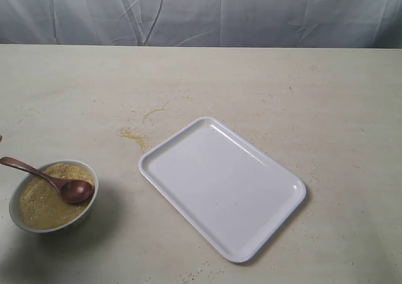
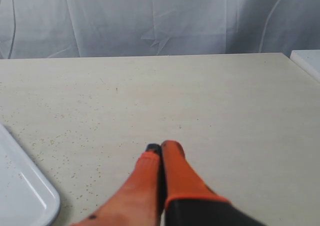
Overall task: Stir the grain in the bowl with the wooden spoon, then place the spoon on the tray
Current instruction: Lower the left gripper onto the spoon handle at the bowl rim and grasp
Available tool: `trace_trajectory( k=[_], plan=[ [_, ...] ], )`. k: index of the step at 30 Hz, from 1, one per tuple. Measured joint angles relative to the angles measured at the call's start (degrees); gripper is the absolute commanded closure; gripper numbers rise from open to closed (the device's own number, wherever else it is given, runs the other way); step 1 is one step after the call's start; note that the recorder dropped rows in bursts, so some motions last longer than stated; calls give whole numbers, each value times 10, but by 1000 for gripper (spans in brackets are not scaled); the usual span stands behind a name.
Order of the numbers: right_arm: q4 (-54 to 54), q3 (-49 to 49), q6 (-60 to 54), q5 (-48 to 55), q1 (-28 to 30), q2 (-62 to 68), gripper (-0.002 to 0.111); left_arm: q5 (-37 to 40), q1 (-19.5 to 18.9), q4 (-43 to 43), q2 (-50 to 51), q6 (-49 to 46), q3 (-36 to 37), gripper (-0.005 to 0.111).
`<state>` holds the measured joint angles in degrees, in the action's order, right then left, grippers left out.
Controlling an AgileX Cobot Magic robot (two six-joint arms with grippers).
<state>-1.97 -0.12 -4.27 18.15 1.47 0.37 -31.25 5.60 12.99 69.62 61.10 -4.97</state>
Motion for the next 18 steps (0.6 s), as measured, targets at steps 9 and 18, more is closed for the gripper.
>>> trace_trajectory(
  k=[9,18],
  plan=[
    [0,0,-1,0,0,0,108,-3,0,-85,36,45,-6,40],
    [0,0,0,0,0,0,108,18,0,-40,39,1,-7,41]
  ],
)
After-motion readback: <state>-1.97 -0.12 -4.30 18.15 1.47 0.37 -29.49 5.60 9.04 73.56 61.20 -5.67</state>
